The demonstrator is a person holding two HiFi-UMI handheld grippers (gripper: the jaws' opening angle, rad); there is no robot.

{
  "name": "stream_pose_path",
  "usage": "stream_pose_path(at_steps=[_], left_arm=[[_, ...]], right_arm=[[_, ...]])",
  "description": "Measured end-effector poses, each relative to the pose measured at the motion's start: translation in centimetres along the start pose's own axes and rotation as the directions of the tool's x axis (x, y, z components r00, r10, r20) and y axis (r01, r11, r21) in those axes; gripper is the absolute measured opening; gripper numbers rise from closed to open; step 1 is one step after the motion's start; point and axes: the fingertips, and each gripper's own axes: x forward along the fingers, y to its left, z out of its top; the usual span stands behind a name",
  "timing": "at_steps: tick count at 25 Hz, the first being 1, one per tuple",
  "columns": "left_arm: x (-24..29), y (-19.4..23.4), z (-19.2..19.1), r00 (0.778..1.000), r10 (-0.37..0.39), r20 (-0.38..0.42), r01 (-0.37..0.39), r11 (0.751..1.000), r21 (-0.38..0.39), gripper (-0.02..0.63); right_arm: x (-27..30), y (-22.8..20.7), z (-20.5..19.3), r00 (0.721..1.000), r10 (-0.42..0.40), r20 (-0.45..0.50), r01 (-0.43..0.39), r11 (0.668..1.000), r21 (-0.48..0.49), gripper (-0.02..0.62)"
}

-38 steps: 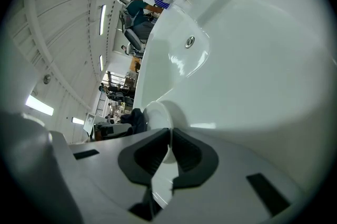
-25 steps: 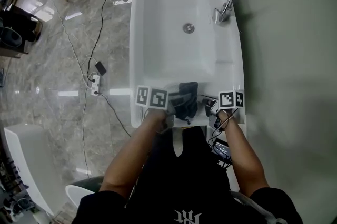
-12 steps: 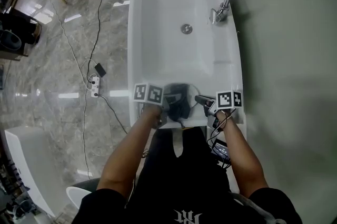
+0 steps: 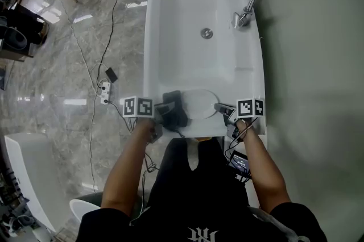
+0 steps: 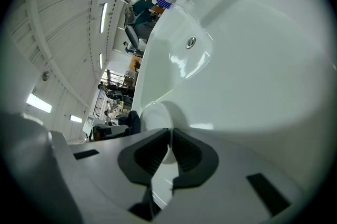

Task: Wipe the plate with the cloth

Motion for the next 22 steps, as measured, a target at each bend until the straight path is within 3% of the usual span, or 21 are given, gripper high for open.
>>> stream_pose_path(at_steps=[7,10,12,22], left_arm=[[-3.6,-0.6,0.0,0.993,-0.029,0.111,0.029,1.0,0.001,0.063],[-4.9,-1.6,-0.4,0.989,-0.051,0.138,0.049,0.999,0.015,0.063],[-5.6,-2.3,-0.7,0.987,-0.06,0.147,0.057,0.998,0.03,0.063],[-7.6,-5.3,-2.1,0.982,-0.095,0.165,0.08,0.992,0.095,0.063]], right_arm=[[0.4,0.7,-0.6,0.999,0.02,-0.028,-0.021,0.999,-0.032,0.021],[0.5,1.4,-0.7,0.999,0.032,-0.012,-0.033,0.999,-0.042,0.065],[0.5,1.8,-0.7,1.0,0.031,-0.005,-0.031,0.999,-0.044,0.101],[-1.0,1.8,-1.6,0.999,-0.019,0.029,0.02,0.998,-0.053,0.107]])
